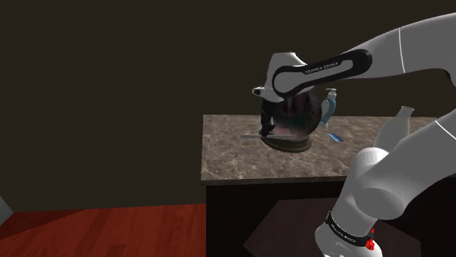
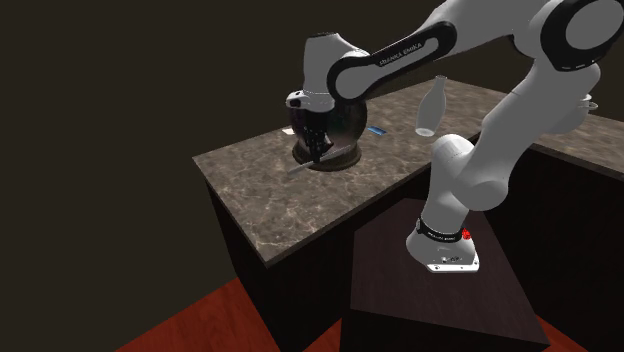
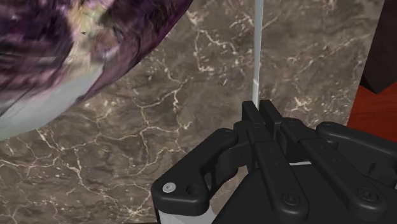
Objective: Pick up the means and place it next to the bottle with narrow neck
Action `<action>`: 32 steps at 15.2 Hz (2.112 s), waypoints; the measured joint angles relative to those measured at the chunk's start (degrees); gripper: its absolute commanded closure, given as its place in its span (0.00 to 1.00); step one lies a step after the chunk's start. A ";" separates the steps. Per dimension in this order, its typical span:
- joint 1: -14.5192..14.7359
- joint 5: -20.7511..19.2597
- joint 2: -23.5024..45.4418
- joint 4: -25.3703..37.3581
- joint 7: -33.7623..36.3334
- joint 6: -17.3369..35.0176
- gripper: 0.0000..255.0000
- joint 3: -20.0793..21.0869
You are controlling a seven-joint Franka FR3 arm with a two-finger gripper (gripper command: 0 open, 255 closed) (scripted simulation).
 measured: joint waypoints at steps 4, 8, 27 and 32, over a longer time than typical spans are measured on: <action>0.02 0.09 -1.05 2.46 0.18 -3.50 1.00 0.46; 0.07 0.22 -1.79 5.04 0.26 -6.80 1.00 0.82; 0.62 1.17 -2.10 19.38 0.39 -21.47 1.00 2.17; 0.83 1.47 -1.50 23.75 0.44 -25.25 1.00 2.48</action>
